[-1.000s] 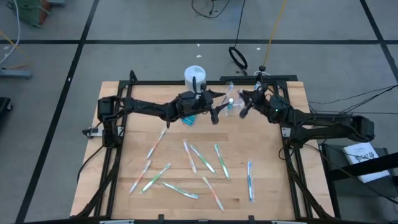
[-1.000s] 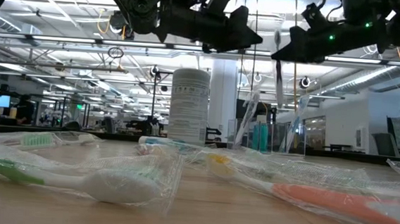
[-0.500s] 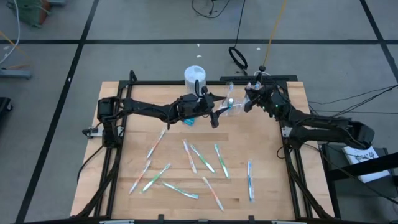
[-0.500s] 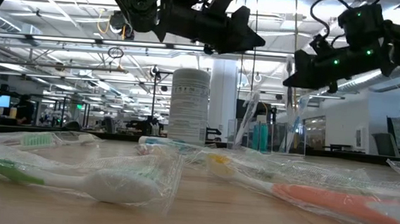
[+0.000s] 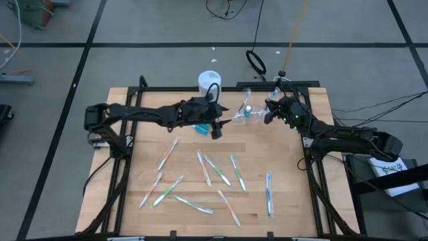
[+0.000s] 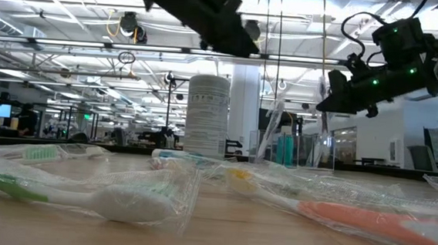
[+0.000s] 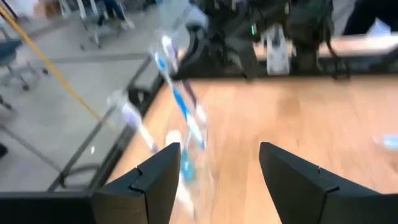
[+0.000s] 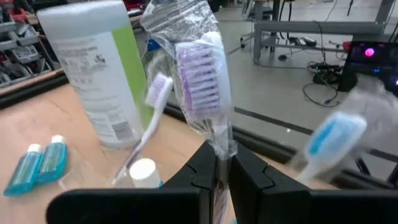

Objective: Pick & Place toothbrushing station
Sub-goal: Put the purple toothbrush into the transparent organizer

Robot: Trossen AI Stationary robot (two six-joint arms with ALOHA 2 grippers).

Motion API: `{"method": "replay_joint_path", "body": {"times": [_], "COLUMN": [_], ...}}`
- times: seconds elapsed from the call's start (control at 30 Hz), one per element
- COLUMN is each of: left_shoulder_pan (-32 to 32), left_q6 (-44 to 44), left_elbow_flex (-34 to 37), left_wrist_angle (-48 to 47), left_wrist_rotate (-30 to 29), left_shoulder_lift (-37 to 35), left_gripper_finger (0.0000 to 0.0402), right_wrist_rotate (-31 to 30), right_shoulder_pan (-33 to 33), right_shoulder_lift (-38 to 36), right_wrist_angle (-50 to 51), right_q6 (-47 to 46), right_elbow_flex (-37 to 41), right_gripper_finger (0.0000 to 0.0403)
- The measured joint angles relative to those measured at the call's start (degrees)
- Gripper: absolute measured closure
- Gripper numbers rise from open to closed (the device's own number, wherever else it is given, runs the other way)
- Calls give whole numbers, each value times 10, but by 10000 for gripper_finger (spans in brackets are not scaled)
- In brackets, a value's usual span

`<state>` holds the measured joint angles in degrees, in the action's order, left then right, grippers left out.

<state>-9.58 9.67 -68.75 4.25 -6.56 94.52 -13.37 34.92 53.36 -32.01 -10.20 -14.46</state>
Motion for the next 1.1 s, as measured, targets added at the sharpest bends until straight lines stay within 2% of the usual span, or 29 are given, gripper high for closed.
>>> {"method": "replay_joint_path", "body": {"times": [0.27, 0.53, 0.73, 0.97, 1.1], "left_shoulder_pan": [-1, -1, -1, -1, -1], "left_q6": [3, -14, -18, 18, 18], "left_elbow_flex": [0, 0, 0, 0, 0], "left_wrist_angle": [-185, -303, -356, -367, -367], "left_wrist_rotate": [-3, -45, -46, -45, 0], "left_shoulder_lift": [-51, -54, -54, -53, -53], "left_gripper_finger": [174, 174, 174, 174, 174], "right_wrist_rotate": [0, -37, -46, -46, -44], "right_shoulder_pan": [4, 4, 4, 1, -16], "right_shoulder_lift": [0, 0, -8, -65, -108], "right_wrist_angle": [7, 5, 2, 13, 11], "right_q6": [1, 4, 11, 79, 80], "right_elbow_flex": [18, 25, 25, 25, 25], "right_gripper_finger": [378, 332, 295, 268, 264]}}
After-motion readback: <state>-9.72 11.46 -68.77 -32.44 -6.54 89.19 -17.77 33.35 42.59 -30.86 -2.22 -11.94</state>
